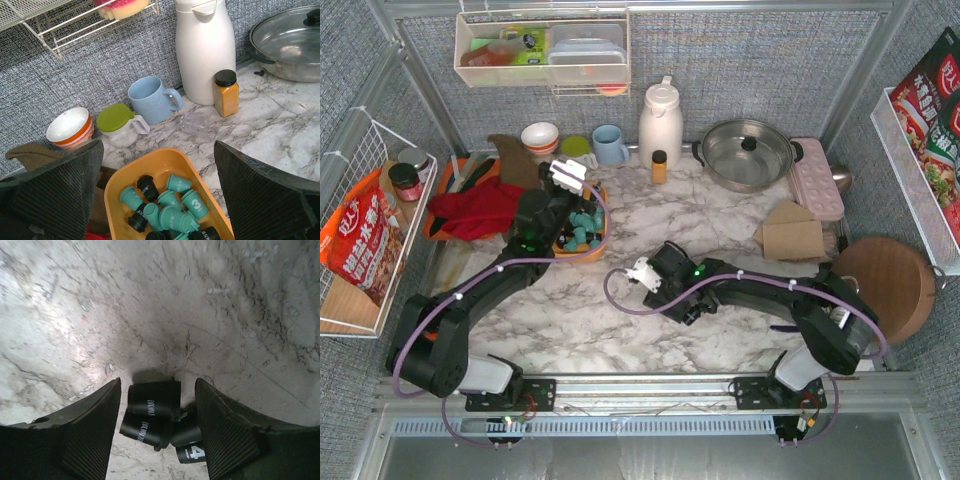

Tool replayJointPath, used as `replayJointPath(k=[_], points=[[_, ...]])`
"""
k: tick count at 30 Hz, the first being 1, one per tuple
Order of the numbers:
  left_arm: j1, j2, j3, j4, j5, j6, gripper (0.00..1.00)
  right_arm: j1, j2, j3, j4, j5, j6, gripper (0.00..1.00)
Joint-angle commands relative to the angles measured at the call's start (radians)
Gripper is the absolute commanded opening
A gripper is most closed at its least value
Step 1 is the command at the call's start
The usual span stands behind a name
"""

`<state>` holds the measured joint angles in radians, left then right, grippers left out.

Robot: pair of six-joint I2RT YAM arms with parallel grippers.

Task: Mix the coffee capsules in the storage basket

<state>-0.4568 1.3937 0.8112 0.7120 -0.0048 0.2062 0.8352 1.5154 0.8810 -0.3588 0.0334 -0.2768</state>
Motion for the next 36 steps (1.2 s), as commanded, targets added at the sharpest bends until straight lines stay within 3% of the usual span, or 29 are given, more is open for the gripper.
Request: replayJointPath(k=[1,7,9,11,14,21,25,29,32,36], points=[[0.000,-0.011,0.004,-0.002,-0.011,0.015,0.99,0.003,0.046,0.016,-0.097,0.054,-0.043,0.64],[0.000,-0.006,0.002,0.000,-0.012,0.012,0.99,0.017,0.097,0.021,-0.106,0.095,-0.051,0.62],[0.000,-0.003,0.002,0.000,-0.012,0.011,0.99,0.019,0.109,0.022,-0.098,0.115,-0.050,0.57],[-0.001,0.001,0.001,0.000,-0.012,0.010,0.99,0.019,0.108,0.025,-0.090,0.118,-0.046,0.45],[-0.001,0.005,-0.002,0.006,-0.005,0.009,0.99,0.019,0.083,0.027,-0.086,0.108,-0.032,0.16],[0.000,0.016,-0.031,0.076,0.145,0.009,0.99,0.019,-0.103,0.023,-0.049,0.064,0.041,0.13],[-0.003,0.023,-0.101,0.211,0.395,0.071,0.99,0.006,-0.273,0.020,0.048,0.129,0.219,0.07],[-0.027,0.042,-0.188,0.361,0.636,0.152,0.99,-0.053,-0.423,-0.004,0.143,0.190,0.545,0.04],[-0.069,0.055,-0.230,0.454,0.737,0.183,0.99,-0.093,-0.507,-0.068,0.260,0.136,0.726,0.03],[-0.136,0.071,-0.239,0.490,0.801,0.184,0.99,-0.106,-0.581,-0.166,0.443,0.071,0.833,0.02]])
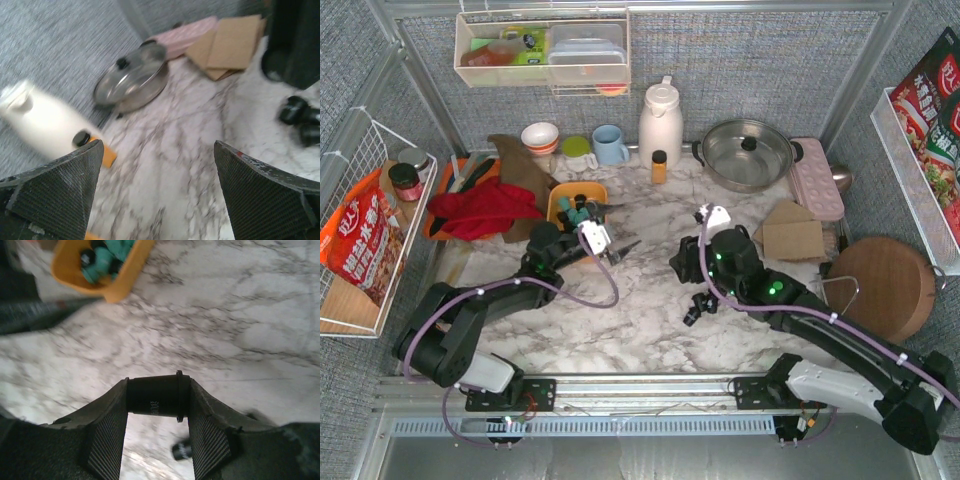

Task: Mix the coffee capsules in the storage basket

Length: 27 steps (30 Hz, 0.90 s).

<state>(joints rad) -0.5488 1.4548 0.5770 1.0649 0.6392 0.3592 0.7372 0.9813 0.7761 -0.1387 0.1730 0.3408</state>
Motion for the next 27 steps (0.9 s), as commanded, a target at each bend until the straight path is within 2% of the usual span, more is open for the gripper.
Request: replayJointPath(k=[1,5,8,17,25,27], points=[[-0.056,0.015,-0.007,0.146,0.166,0.028,0.97,-0.008,-0.056,-0.074,0.258,-0.081,0.232,0.02],[-0.091,0.057,-0.007,0.239,0.223,-0.043,0.77,-0.012,-0.066,-0.110,0.375,-0.136,0.272,0.01],[-0.106,0.090,-0.005,0.302,0.253,-0.108,0.76,-0.012,-0.063,-0.123,0.416,-0.158,0.282,0.01],[-0.132,0.138,0.010,0.426,0.303,-0.247,0.64,-0.011,-0.042,-0.127,0.422,-0.181,0.230,0.01],[-0.160,0.149,0.013,0.446,0.310,-0.273,0.63,-0.012,-0.011,-0.124,0.435,-0.199,0.216,0.02],[-0.163,0.151,0.012,0.449,0.306,-0.273,0.58,-0.012,-0.008,-0.126,0.436,-0.202,0.217,0.02]])
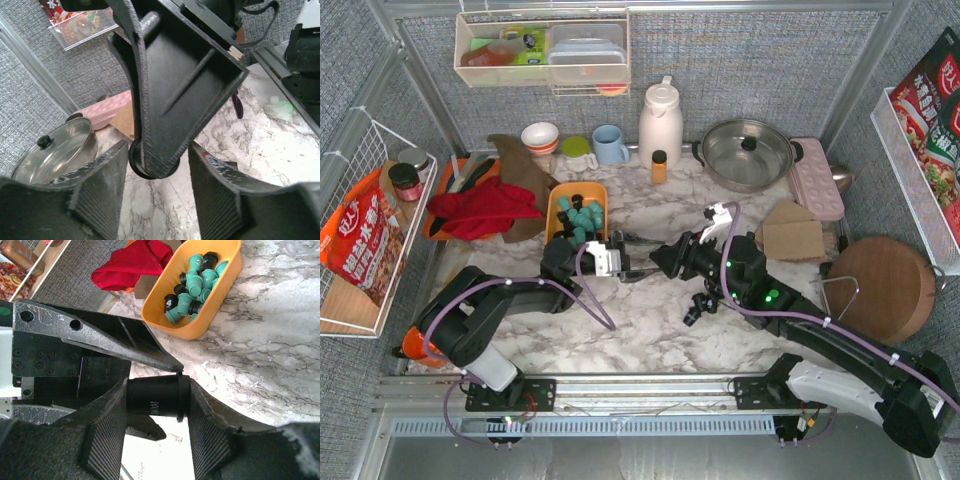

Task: Mix the coffee capsules in the storage basket

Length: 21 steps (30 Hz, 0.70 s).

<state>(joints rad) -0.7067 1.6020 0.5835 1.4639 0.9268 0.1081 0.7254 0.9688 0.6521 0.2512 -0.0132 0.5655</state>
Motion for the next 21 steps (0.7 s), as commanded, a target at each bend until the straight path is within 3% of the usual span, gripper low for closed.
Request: replayJointPath(k=[1,6,12,17,21], points=[[-0.007,0.004,0.005,0.050,0.015,-0.020,0.54,0.000,0.005,-0.002,0.047,-0.017,-0.005,0.01],[-0.007,0.008,0.003,0.046,0.000,-0.002,0.38,0.000,-0.004,0.001,0.035,-0.020,-0.003,0.04],[-0.007,0.002,-0.004,-0.016,-0.030,0.066,0.34,-0.001,-0.040,0.031,-0.056,0.004,-0.036,0.43],[0.003,-0.017,-0.001,-0.164,-0.088,0.183,0.32,-0.004,-0.094,0.065,-0.183,0.061,-0.094,0.55],[0.046,-0.021,0.006,-0.221,-0.138,0.221,0.29,-0.004,-0.137,0.075,-0.264,0.108,-0.140,0.59]])
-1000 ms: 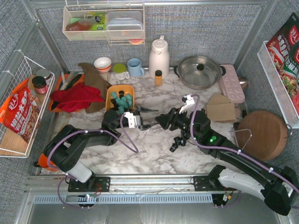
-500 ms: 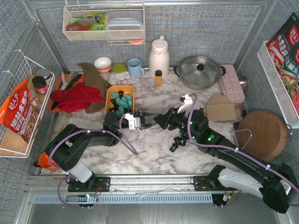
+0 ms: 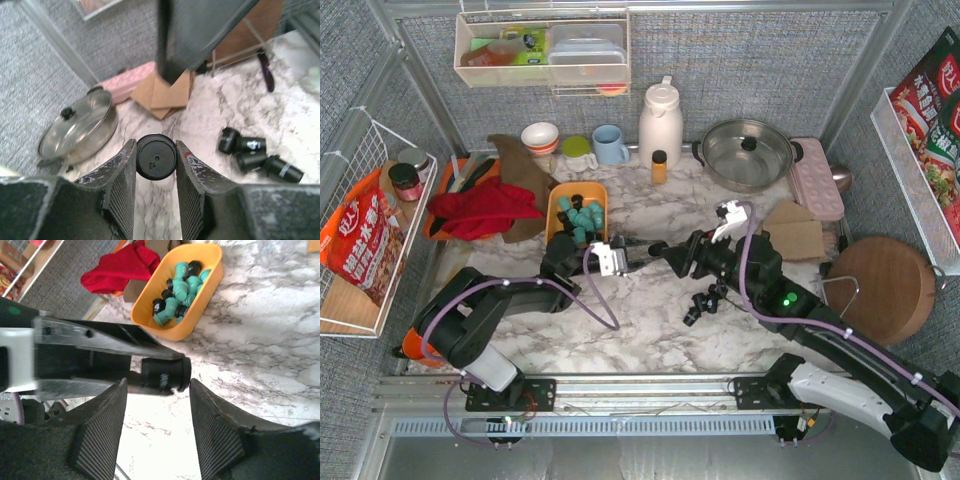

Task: Mix the coffee capsules in the storage basket

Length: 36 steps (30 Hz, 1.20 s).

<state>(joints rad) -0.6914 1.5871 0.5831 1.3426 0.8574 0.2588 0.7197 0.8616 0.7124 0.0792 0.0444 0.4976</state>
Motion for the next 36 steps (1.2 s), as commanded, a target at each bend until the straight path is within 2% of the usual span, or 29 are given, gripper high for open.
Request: replayJointPath(k=[1,5,12,18,20,22,23,24,28,36], points=[[0.048,-0.006,0.009,-0.108,-0.082,0.072,0.29,0.000,-0.039,0.019,-0.115,0.060,-0.084,0.60],[0.127,-0.002,0.028,-0.154,-0.170,0.095,0.28,0.000,-0.032,0.047,-0.213,0.084,-0.134,0.62],[0.285,0.072,0.114,-0.326,-0.432,0.142,0.31,0.000,0.084,0.076,-0.323,0.077,-0.180,0.64],[0.372,0.176,0.169,-0.324,-0.547,0.036,0.42,0.001,0.245,0.123,-0.443,0.094,-0.204,0.69],[0.392,0.198,0.186,-0.338,-0.573,-0.005,0.56,0.002,0.309,0.144,-0.494,0.094,-0.205,0.69],[0.411,0.214,0.202,-0.353,-0.600,-0.063,0.77,0.005,0.377,0.157,-0.532,0.080,-0.217,0.70],[0.419,0.216,0.208,-0.354,-0.609,-0.086,0.93,0.008,0.402,0.162,-0.550,0.080,-0.218,0.70],[0.424,0.214,0.210,-0.355,-0.615,-0.099,0.98,0.013,0.422,0.166,-0.564,0.091,-0.215,0.70],[0.428,0.176,0.206,-0.352,-0.622,-0.122,0.99,0.038,0.469,0.152,-0.589,0.193,-0.167,0.69],[0.422,0.044,0.182,-0.358,-0.629,-0.263,0.99,0.055,0.512,0.089,-0.547,0.356,-0.110,0.59]])
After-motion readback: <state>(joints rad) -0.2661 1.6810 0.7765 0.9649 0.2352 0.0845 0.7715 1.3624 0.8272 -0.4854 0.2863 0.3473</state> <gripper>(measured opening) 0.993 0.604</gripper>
